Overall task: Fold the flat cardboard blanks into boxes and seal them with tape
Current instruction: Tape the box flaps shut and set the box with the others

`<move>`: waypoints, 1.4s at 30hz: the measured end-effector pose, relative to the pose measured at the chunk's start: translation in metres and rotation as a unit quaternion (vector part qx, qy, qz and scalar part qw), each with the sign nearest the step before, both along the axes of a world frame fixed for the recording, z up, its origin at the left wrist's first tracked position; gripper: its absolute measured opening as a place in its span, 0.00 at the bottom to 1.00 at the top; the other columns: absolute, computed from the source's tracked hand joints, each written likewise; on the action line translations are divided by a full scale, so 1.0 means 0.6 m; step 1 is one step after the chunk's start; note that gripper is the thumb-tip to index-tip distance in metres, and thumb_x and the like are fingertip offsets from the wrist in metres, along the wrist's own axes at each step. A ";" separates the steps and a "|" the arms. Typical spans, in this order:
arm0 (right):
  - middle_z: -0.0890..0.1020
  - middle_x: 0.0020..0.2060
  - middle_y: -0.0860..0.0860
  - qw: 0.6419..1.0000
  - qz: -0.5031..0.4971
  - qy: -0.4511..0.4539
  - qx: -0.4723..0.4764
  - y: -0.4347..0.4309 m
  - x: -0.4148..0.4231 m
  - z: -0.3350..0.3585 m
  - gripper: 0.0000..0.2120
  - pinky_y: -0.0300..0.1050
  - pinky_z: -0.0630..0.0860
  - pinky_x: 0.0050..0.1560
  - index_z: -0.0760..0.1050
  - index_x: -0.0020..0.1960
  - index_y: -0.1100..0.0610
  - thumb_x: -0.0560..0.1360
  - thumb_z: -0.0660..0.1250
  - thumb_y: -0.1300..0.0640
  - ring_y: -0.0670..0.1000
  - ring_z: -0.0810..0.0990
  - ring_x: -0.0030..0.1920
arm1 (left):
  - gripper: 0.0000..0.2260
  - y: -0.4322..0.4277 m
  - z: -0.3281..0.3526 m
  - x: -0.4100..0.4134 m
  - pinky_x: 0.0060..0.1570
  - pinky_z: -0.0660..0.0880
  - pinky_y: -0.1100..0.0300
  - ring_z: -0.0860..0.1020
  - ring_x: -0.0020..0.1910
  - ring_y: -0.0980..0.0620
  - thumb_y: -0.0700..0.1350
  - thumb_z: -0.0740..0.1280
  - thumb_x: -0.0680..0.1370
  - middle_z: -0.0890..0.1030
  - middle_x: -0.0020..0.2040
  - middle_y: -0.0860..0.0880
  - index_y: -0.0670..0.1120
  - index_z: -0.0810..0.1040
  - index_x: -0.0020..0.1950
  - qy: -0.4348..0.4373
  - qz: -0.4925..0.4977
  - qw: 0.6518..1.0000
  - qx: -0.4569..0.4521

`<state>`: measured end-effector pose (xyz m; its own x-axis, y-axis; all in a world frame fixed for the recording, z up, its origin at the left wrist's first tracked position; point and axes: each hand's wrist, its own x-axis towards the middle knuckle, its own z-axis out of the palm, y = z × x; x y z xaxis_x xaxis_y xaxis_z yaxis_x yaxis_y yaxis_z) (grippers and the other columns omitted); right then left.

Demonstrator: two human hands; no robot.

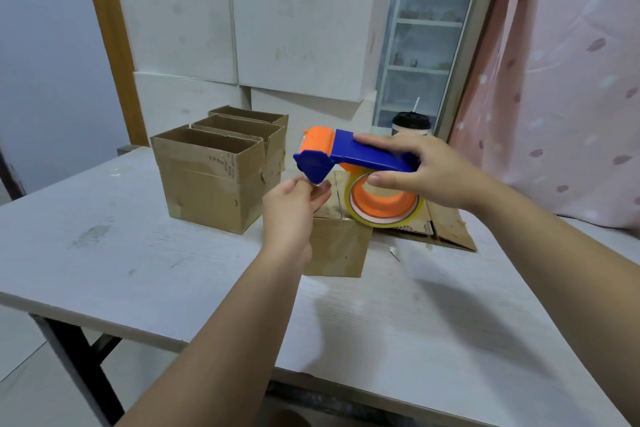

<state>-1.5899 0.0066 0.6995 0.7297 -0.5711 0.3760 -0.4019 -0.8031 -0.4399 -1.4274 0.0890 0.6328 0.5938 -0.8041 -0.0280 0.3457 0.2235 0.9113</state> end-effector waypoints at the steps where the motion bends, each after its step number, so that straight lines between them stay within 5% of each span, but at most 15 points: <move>1: 0.76 0.46 0.45 1.000 -0.001 0.000 0.004 -0.001 0.000 0.000 0.24 0.24 0.65 0.42 0.65 0.61 0.23 0.70 0.70 0.40 0.39 0.74 0.45 | 0.07 0.002 -0.003 -0.003 0.57 0.74 0.56 0.84 0.42 0.55 0.40 0.64 0.78 0.85 0.38 0.51 0.48 0.80 0.45 -0.011 0.008 1.000 -0.010; 5: 0.77 0.55 0.38 0.999 0.011 -0.015 0.041 -0.002 0.000 -0.002 0.30 0.26 0.69 0.48 0.62 0.67 0.26 0.70 0.71 0.39 0.37 0.76 0.50 | 0.10 0.011 -0.009 0.004 0.49 0.76 0.58 0.82 0.44 0.54 0.45 0.64 0.79 0.83 0.38 0.51 0.51 0.81 0.40 -0.128 0.044 0.991 0.015; 8: 0.76 0.60 0.37 0.996 0.015 -0.058 0.066 -0.004 -0.006 -0.014 0.33 0.37 0.73 0.56 0.60 0.68 0.27 0.69 0.72 0.41 0.41 0.77 0.56 | 0.15 0.021 -0.024 0.008 0.39 0.71 0.58 0.74 0.34 0.56 0.48 0.62 0.80 0.81 0.37 0.43 0.43 0.81 0.38 -0.293 0.068 0.952 0.054; 10: 0.76 0.59 0.33 0.992 0.020 -0.099 0.075 0.000 -0.009 -0.023 0.31 0.34 0.73 0.56 0.65 0.67 0.29 0.67 0.72 0.42 0.39 0.77 0.57 | 0.16 0.024 -0.035 0.004 0.34 0.70 0.57 0.72 0.31 0.53 0.48 0.61 0.80 0.80 0.35 0.43 0.42 0.79 0.37 -0.340 0.085 0.934 0.067; 13: 0.76 0.59 0.32 0.985 0.032 -0.145 0.088 0.006 -0.008 -0.035 0.27 0.29 0.70 0.58 0.69 0.63 0.31 0.67 0.74 0.46 0.37 0.76 0.59 | 0.18 0.020 -0.038 0.008 0.35 0.69 0.55 0.68 0.29 0.52 0.47 0.62 0.79 0.72 0.28 0.47 0.45 0.73 0.29 -0.279 0.082 0.955 0.063; 18: 0.78 0.57 0.34 0.964 0.048 -0.217 0.145 0.014 -0.004 -0.055 0.25 0.32 0.73 0.57 0.70 0.64 0.35 0.68 0.70 0.49 0.38 0.77 0.56 | 0.19 0.021 -0.038 0.018 0.54 0.77 0.49 0.81 0.45 0.48 0.44 0.63 0.79 0.84 0.41 0.45 0.58 0.83 0.32 -0.171 0.044 0.983 0.050; 21: 0.79 0.54 0.29 0.949 0.034 -0.271 0.156 0.017 0.004 -0.071 0.24 0.36 0.73 0.57 0.70 0.63 0.36 0.69 0.69 0.50 0.37 0.78 0.53 | 0.11 0.021 -0.042 0.008 0.49 0.79 0.54 0.81 0.45 0.52 0.46 0.63 0.80 0.83 0.39 0.52 0.55 0.84 0.45 -0.230 0.070 0.970 0.046; 24: 0.78 0.55 0.29 0.939 0.014 -0.303 0.161 0.020 0.008 -0.080 0.24 0.35 0.74 0.56 0.70 0.62 0.35 0.69 0.69 0.47 0.36 0.77 0.56 | 0.11 0.028 -0.043 -0.010 0.31 0.70 0.75 0.76 0.38 0.61 0.46 0.60 0.81 0.77 0.34 0.62 0.52 0.83 0.52 -0.316 0.128 0.938 0.063; 27: 0.79 0.55 0.33 0.955 0.001 -0.259 0.143 0.021 0.006 -0.065 0.22 0.33 0.74 0.55 0.70 0.61 0.32 0.72 0.71 0.50 0.38 0.79 0.55 | 0.12 0.032 -0.044 -0.015 0.29 0.67 0.77 0.75 0.36 0.60 0.45 0.59 0.81 0.77 0.35 0.61 0.56 0.78 0.44 -0.336 0.138 0.929 0.073; 32: 0.81 0.51 0.33 0.984 -0.007 -0.140 0.106 0.023 0.004 -0.018 0.26 0.32 0.73 0.49 0.73 0.60 0.31 0.63 0.73 0.39 0.37 0.79 0.49 | 0.11 0.026 -0.048 -0.010 0.37 0.75 0.59 0.76 0.37 0.55 0.45 0.59 0.81 0.80 0.38 0.51 0.53 0.79 0.43 -0.396 0.129 0.902 0.114; 37: 0.81 0.51 0.33 0.986 0.005 -0.110 0.127 0.020 -0.010 -0.010 0.29 0.38 0.77 0.49 0.74 0.60 0.31 0.60 0.73 0.35 0.41 0.81 0.49 | 0.18 0.022 -0.046 0.006 0.36 0.72 0.61 0.73 0.33 0.57 0.44 0.61 0.80 0.80 0.35 0.49 0.57 0.72 0.31 -0.376 0.085 0.915 0.118; 42: 0.79 0.54 0.32 0.990 0.016 -0.061 0.127 0.012 -0.015 -0.004 0.27 0.37 0.74 0.51 0.72 0.62 0.30 0.62 0.71 0.36 0.38 0.79 0.52 | 0.20 0.021 -0.034 0.029 0.42 0.71 0.55 0.72 0.38 0.50 0.40 0.63 0.77 0.76 0.36 0.46 0.52 0.79 0.26 -0.242 -0.014 0.962 0.129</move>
